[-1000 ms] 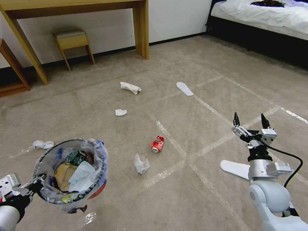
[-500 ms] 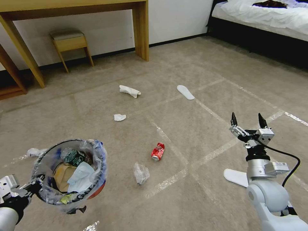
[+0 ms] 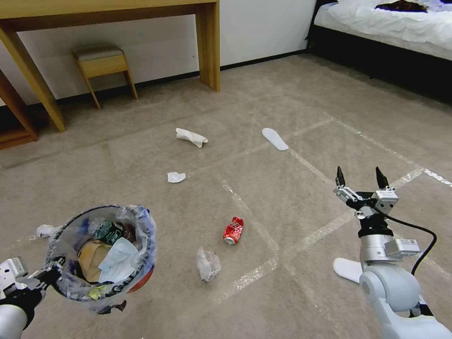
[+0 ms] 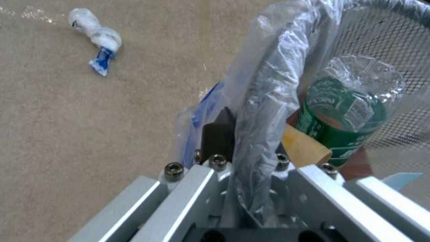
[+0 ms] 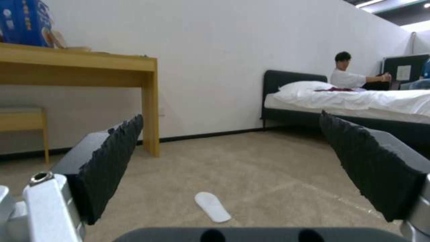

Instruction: Pick up the trash bin and place the garbage on the floor into it.

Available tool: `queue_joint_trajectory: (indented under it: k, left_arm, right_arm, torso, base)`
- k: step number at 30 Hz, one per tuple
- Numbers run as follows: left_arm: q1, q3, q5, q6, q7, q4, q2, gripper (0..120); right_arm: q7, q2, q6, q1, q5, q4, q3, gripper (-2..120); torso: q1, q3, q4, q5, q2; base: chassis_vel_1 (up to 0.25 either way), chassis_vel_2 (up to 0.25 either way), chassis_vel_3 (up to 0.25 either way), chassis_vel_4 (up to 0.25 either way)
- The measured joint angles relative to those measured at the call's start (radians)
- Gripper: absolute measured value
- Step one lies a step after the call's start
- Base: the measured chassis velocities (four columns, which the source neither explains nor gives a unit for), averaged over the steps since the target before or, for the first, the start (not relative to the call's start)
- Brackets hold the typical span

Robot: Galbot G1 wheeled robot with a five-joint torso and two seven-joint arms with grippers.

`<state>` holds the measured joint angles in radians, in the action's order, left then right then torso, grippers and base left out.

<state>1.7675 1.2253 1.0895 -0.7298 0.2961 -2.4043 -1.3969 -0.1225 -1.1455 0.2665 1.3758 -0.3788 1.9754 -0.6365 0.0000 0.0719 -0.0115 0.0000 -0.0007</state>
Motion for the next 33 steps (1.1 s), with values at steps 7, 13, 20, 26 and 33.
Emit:
queue_joint_trajectory:
  k: [7, 13, 20, 26, 33]
  left_arm:
    - [-0.003, 0.002, 0.0, 0.001, -0.001, 0.007, 0.004, 1]
    - [-0.004, 0.009, 0.0, 0.002, -0.001, 0.023, 0.01, 1]
    - [-0.007, 0.008, -0.012, 0.004, -0.008, 0.041, 0.007, 1]
    - [-0.021, 0.004, -0.02, 0.004, -0.008, 0.054, 0.007, 1]
    - [-0.021, 0.02, -0.02, 0.007, -0.008, 0.058, -0.003, 1]
  right_arm:
    - [0.001, 0.002, 0.0, -0.009, 0.001, -0.005, 0.02, 100]
    - [-0.002, 0.036, -0.019, -0.048, -0.005, -0.01, 0.049, 100]
    - [-0.058, 0.108, -0.162, -0.141, -0.098, 0.017, 0.129, 100]
    - [-0.178, 0.194, -0.457, -0.283, -0.313, 0.081, 0.297, 100]
    - [-0.356, 0.23, -0.734, -0.453, -0.582, 0.093, 0.544, 100]
  torso:
    - [0.0, 0.0, 0.0, 0.0, 0.0]
    - [0.0, 0.0, -0.0002, 0.0001, 0.0]
    - [0.0, 0.0, 0.0, 0.0, 0.0]
    - [0.0, 0.0, 0.0001, -0.0001, 0.0]
    - [0.0, 0.0, 0.0001, -0.0002, 0.0]
  base:
    - [0.0, 0.0, 0.0, 0.0]
    - [0.0, 0.0, 0.0, 0.0]
    - [0.0, 0.0, 0.0, 0.0]
    - [0.0, 0.0, 0.0, 0.0]
    - [0.0, 0.0, 0.0, 0.0]
